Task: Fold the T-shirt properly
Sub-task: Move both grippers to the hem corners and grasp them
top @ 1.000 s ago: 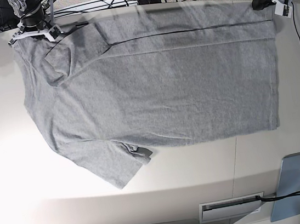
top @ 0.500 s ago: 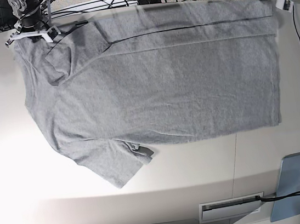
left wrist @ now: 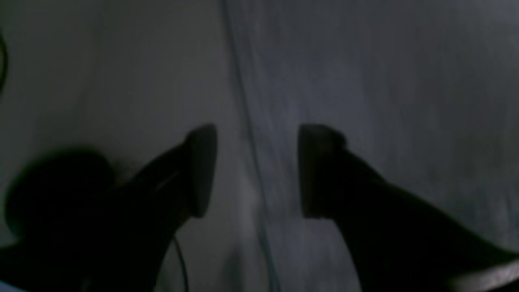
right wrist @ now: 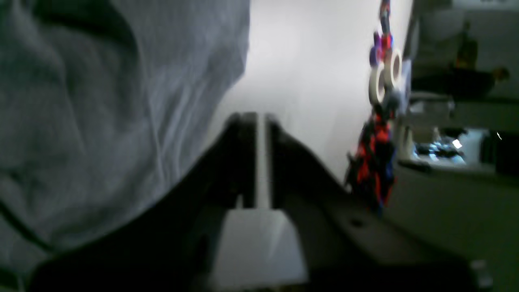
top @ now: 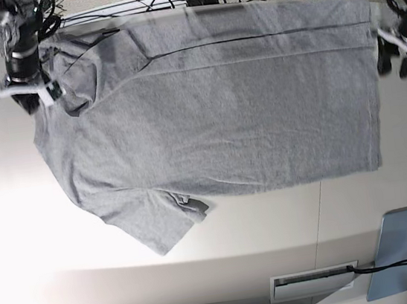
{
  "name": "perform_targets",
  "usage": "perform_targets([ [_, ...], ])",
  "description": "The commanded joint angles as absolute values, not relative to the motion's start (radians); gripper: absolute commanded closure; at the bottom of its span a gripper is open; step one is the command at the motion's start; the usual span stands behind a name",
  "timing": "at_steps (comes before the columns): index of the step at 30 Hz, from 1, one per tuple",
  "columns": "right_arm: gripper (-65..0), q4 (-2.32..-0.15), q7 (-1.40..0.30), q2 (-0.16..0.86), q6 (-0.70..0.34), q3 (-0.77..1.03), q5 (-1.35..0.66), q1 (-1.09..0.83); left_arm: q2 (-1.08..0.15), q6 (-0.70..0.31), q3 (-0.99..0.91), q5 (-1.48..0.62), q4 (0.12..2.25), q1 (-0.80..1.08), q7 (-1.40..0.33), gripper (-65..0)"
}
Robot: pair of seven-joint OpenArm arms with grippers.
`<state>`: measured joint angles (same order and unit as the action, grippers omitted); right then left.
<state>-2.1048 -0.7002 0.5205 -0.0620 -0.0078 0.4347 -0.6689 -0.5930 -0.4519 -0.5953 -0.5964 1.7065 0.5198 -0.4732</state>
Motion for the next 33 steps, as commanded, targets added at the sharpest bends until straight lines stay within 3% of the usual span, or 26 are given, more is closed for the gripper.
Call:
perform_targets([
  [1, -12.3, -2.121, -0.674, 0.532, -0.066, 0.001, 0.432, -0.643, -0.612, -0.445, -0.598, -0.606, 1.707, 0.476, -0.449, -33.3],
  [3, -20.6, -2.12, -0.672, 0.532, -0.1, 0.001, 0.391, -0.592, -0.612, -0.444, -0.573, -0.606, 1.675, 0.39, -0.456, -33.3],
  [5, -24.9, -2.12, -0.669, 0.532, -0.115, 0.001, 0.348, -0.544, -0.613, -0.44, -0.528, -0.598, 1.636, 0.299, -0.486, -33.3],
  [10, -24.9, -2.119, -0.657, 0.532, -0.113, 0.001, 0.167, -0.452, -0.614, -0.355, -0.373, -0.525, 1.472, 0.079, -0.513, -33.3],
  [16, -24.9, -2.05, -0.699, 0.517, -0.123, 0.001, -0.029, -0.366, -0.615, -0.333, -0.226, -0.501, 1.172, -0.178, -0.516, -33.3],
  [23, -24.9, -1.949, -0.733, 0.49, -0.196, 0.001, -0.11, -0.287, -0.615, -0.389, -0.142, -0.501, 0.881, -0.417, -0.517, -33.3],
  [26, -24.9, -1.948, -0.733, 0.49, -0.199, 0.001, -0.117, -0.282, -0.615, -0.373, -0.126, -0.501, 0.756, -0.494, -0.516, -33.3],
  [31, -24.9, -1.948, -0.733, 0.49, -0.199, 0.001, -0.117, -0.279, -0.607, -0.473, -0.126, -0.492, 0.609, -0.585, -0.516, -33.3],
  [33, -24.9, -1.948, -0.733, 0.491, -0.199, 0.001, -0.116, -0.279, -0.591, -0.455, -0.126, -0.439, 0.579, -0.605, -0.5, -33.3],
])
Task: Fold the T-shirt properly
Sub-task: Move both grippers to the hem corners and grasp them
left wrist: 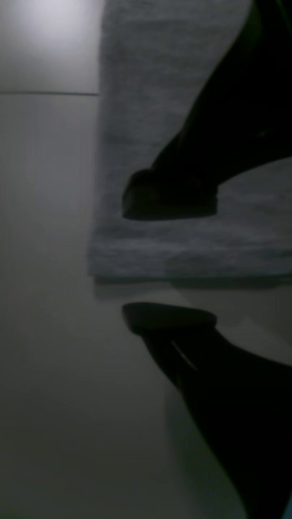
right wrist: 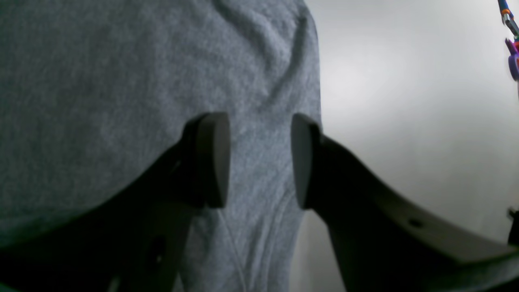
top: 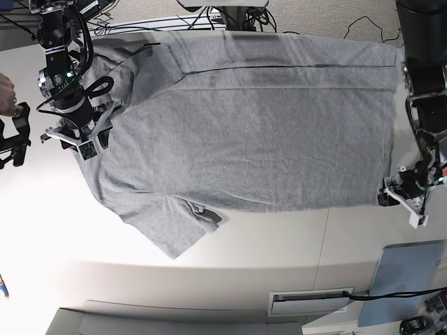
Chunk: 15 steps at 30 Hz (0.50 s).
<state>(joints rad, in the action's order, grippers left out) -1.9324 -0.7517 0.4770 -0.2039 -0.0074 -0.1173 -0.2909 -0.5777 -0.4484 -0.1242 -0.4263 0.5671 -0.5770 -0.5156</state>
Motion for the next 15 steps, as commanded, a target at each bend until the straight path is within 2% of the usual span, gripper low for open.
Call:
perform_targets([
  [1, -24.9, -1.948, -0.734, 0.491, -0.2, 0.001, -0.116, -0.279, -0.582, -0.439, -0.126, -0.413, 0.566, -0.611, -0.489, -33.3],
  [10, -24.9, -1.949, -0.756, 0.499, -0.218, 0.001, -0.116, -0.279, -0.546, -0.387, -0.126, -0.289, 0.462, -0.615, -0.387, -33.3],
  [15, -24.9, -1.949, -0.758, 0.499, -0.225, 0.001, -0.116, -0.262, -0.535, -0.503, -0.126, -0.29, 0.451, -0.612, -0.403, -33.0],
])
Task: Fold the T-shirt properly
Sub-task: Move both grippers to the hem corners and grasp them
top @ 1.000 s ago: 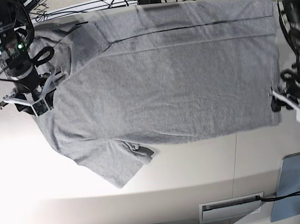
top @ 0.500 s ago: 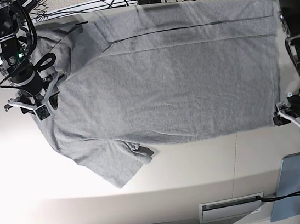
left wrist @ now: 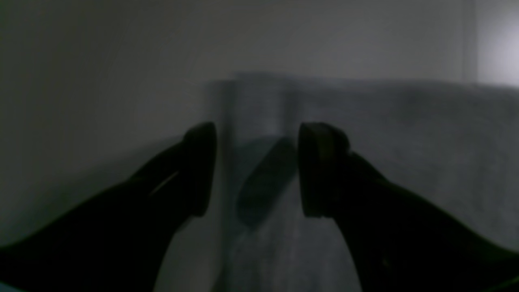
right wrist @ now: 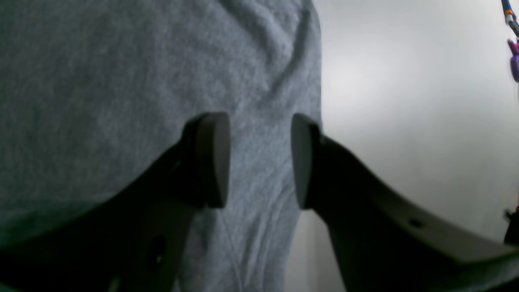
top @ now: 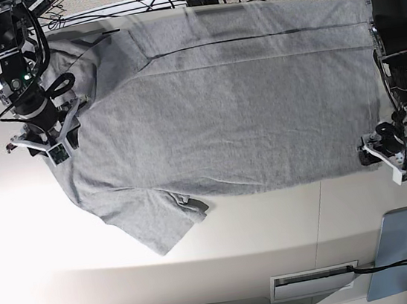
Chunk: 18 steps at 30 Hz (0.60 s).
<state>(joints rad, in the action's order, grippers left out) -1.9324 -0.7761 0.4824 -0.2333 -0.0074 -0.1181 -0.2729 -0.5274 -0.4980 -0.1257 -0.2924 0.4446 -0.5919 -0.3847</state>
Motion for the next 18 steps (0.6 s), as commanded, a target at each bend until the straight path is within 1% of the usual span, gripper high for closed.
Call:
perform_targets([
  [1, -24.9, -1.949, -0.76, 0.499, -0.226, 0.001, -0.116, -0.257, -0.534, -0.51, -0.126, -0.291, 0.451, -0.612, -0.41, -32.4],
  [5, -24.9, -1.949, -0.762, 0.499, -0.229, 0.001, -0.116, -0.244, -0.527, -0.549, -0.126, -0.291, 0.451, -0.612, -0.457, -25.2],
  [9, -24.9, -1.948, -0.753, 0.499, -0.23, 0.001, -0.114, -0.23, -0.52, -0.56, -0.126, -0.29, 0.451, -0.612, -0.476, -23.9],
  [10, -24.9, -1.948, -0.746, 0.499, -0.23, 0.001, -0.111, -0.229, -0.518, -0.561, -0.126, -0.29, 0.451, -0.612, -0.476, -22.0],
  [11, -24.9, -1.948, -0.739, 0.499, -0.23, 0.001, -0.112, -0.227, -0.516, -0.559, -0.126, -0.29, 0.451, -0.612, -0.476, -18.1],
  [14, -24.9, -1.948, -0.727, 0.498, -0.231, 0.001, -0.112, -0.215, -0.513, -0.559, -0.126, -0.29, 0.451, -0.612, -0.471, -2.3],
  [15, -24.9, -1.948, -0.725, 0.498, -0.231, 0.001, -0.112, -0.206, -0.513, -0.559, -0.126, -0.29, 0.451, -0.612, -0.471, 0.0],
  [18, -24.9, -1.923, -0.717, 0.498, -0.232, 0.001, -0.112, -0.159, -0.513, -0.559, -0.126, -0.285, 0.451, -0.612, -0.453, 0.0],
])
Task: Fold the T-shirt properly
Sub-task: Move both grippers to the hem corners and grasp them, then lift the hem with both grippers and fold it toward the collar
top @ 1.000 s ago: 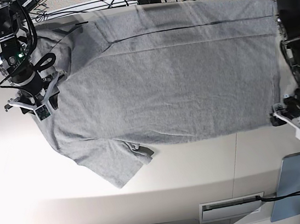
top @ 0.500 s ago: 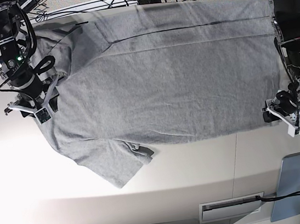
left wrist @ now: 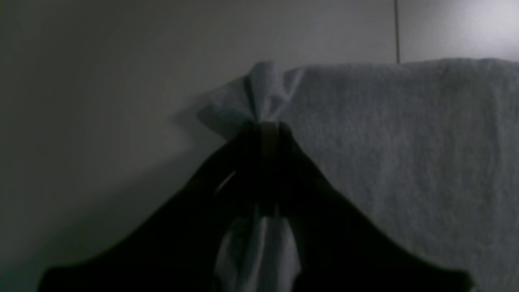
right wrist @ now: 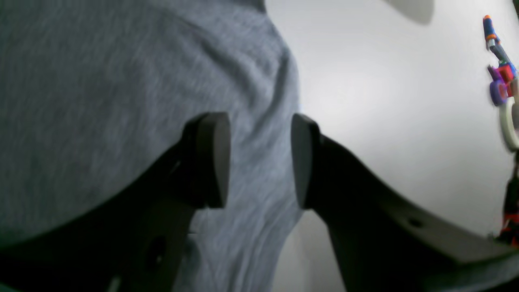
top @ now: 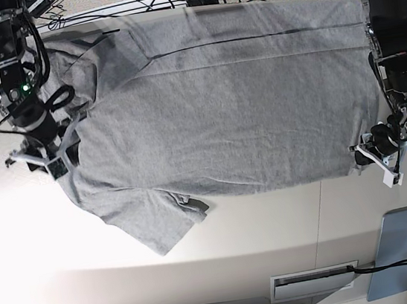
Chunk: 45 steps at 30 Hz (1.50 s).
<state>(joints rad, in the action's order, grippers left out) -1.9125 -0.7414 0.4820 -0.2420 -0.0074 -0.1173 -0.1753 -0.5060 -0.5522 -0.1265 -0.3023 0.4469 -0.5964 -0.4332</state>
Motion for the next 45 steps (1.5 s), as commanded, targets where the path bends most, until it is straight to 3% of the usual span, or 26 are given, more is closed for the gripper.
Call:
perform_targets([
  [1, -24.9, -1.896, -0.717, 0.498, -0.232, 0.001, -0.112, -0.132, -0.513, -0.559, -0.126, -0.283, 0.451, -0.612, -0.449, 0.0],
  [7, -24.9, -1.59, -0.73, 0.498, -0.331, -0.028, -0.185, 0.129, -0.51, -0.559, -0.126, -0.283, 0.451, -0.612, -0.456, 0.0],
  [12, -24.9, -1.272, -0.746, 0.488, -0.372, -0.152, -0.225, 0.406, -0.498, -0.559, -0.126, -0.283, 0.451, -0.612, -0.456, 0.0],
  [21, -24.9, -0.657, -0.665, 0.357, -0.396, -0.381, -0.215, 0.803, -0.487, -0.559, -0.126, -0.279, 0.451, -0.612, -0.456, 0.0],
  [26, -24.9, -0.399, -0.596, 0.292, -0.413, -0.411, -0.166, 0.904, -0.487, -0.559, -0.126, -0.279, 0.451, -0.612, -0.456, 0.0],
  [34, -24.8, -0.339, -0.608, 0.274, -0.502, -0.411, -0.165, 0.885, -0.487, -0.559, -0.126, -0.279, 0.451, -0.612, -0.456, 0.0],
  [36, -21.6, -0.339, -0.622, 0.274, -0.503, -0.411, -0.164, 0.875, -0.487, -0.559, -0.126, -0.28, 0.451, -0.612, -0.456, 0.0],
  [41, -0.1, -0.339, -0.657, 0.274, -0.503, -0.411, -0.156, 0.869, -0.487, -0.56, -0.126, -0.28, 0.451, -0.606, -0.456, 0.0],
  [45, 0.0, -0.342, -0.643, 0.275, -0.501, -0.411, -0.156, 0.871, -0.488, -0.587, -0.126, -0.281, 0.451, -0.584, -0.456, 0.0],
])
